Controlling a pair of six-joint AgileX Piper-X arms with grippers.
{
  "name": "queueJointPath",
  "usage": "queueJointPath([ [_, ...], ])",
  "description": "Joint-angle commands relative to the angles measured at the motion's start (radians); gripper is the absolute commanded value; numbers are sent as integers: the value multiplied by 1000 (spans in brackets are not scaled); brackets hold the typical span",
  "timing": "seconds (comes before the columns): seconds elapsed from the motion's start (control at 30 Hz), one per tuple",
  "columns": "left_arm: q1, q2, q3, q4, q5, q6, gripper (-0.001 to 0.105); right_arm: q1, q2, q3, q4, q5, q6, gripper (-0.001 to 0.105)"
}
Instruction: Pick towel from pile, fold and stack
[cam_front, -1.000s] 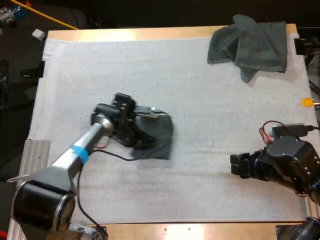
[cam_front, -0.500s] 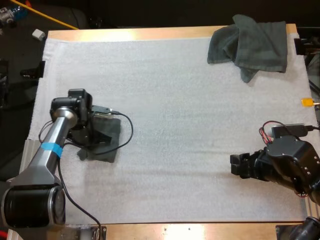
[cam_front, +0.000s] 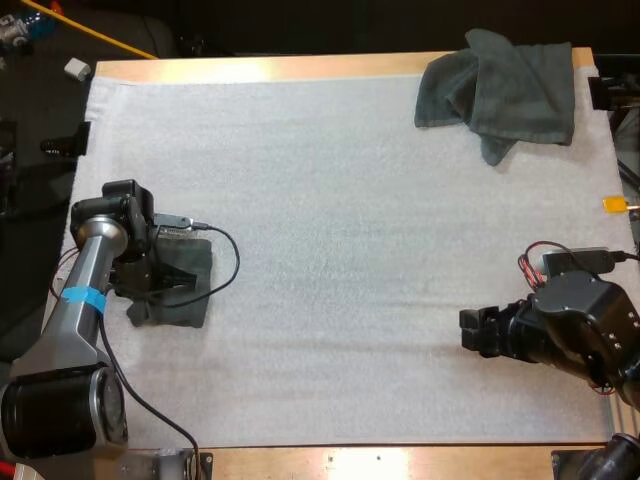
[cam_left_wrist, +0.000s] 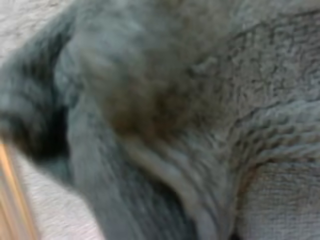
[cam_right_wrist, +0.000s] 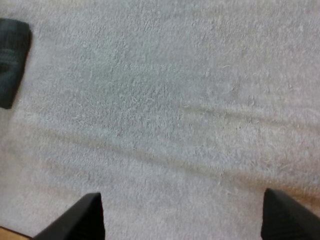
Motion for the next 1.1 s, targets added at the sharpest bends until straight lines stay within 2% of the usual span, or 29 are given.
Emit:
queueJointPath([
  [0.0,-2,-16,-24,12,-86,-14,71,-2,1,-4,-2,-12,-3,63],
  [0.1,0,-32,-63,32,-116,-23,64,-1,-1,-3,0,-13,-2,63],
  [0.23,1,-74,-102,64,-76,-38,63,-1,-3,-2,0,-16,-2,64],
  [0.3,0,-101,-106,69,-23,-47,63,-2,-2,-2,-2,-19,-1,63],
  [0.43,2,-151,-90,67,131,-61,63,-4,-1,-3,-3,-22,-4,63],
  [0.53,2,-167,-77,66,193,-67,63,-5,-1,-3,-4,-23,-5,63],
  [0.6,2,-168,-64,56,206,-70,63,-3,-1,-1,-1,-24,-3,63],
  [0.7,0,-171,-81,46,143,-63,62,1,-3,-4,-9,-19,-8,63],
  [0.8,-1,-172,-66,16,147,-67,62,2,-4,-4,-11,-33,-8,63],
  [1.07,-2,-164,46,-93,153,-81,62,1,-2,-5,-20,-72,-13,63],
])
